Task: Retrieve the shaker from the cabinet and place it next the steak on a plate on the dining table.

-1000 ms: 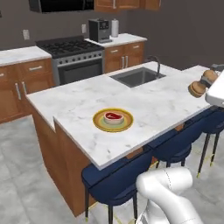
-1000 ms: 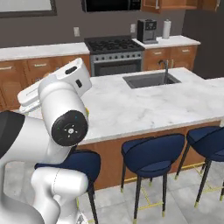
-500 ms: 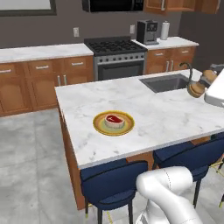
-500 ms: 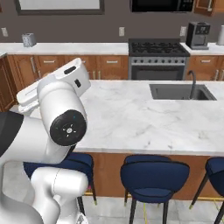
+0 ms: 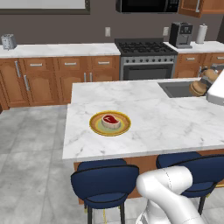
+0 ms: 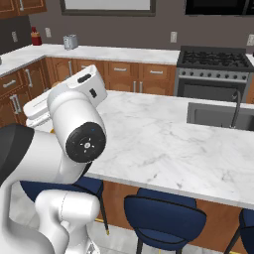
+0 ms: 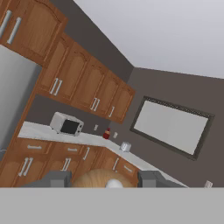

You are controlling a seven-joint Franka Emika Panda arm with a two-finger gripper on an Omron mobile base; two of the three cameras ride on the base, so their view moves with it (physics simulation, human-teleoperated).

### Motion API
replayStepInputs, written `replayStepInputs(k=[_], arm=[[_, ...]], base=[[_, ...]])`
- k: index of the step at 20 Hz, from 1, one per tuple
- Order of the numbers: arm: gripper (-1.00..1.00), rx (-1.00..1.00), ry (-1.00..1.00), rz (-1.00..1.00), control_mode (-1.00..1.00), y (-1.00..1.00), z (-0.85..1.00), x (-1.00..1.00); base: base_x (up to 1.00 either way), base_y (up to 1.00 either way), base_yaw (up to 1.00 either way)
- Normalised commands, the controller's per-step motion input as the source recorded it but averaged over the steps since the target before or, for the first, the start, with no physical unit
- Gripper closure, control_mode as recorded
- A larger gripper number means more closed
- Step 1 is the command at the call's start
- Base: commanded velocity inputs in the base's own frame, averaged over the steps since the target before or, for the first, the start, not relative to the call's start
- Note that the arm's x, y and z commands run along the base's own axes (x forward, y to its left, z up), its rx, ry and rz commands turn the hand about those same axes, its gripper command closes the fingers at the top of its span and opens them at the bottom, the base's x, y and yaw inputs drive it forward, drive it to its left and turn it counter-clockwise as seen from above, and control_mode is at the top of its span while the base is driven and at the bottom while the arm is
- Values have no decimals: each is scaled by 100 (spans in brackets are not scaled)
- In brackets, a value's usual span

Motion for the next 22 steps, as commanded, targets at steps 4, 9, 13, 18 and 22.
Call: replayStepInputs(k=[4,9,13,18,22], arm=[[100,0,0,0,100,0,0,0],[100,0,0,0,100,0,0,0],[100,0,0,0,100,0,0,0],[100,0,0,0,100,0,0,0],[100,0,0,0,100,0,0,0]], base=[[100,4,26],[100,0,23],[50,0,11],[6,2,0],[0,0,0]])
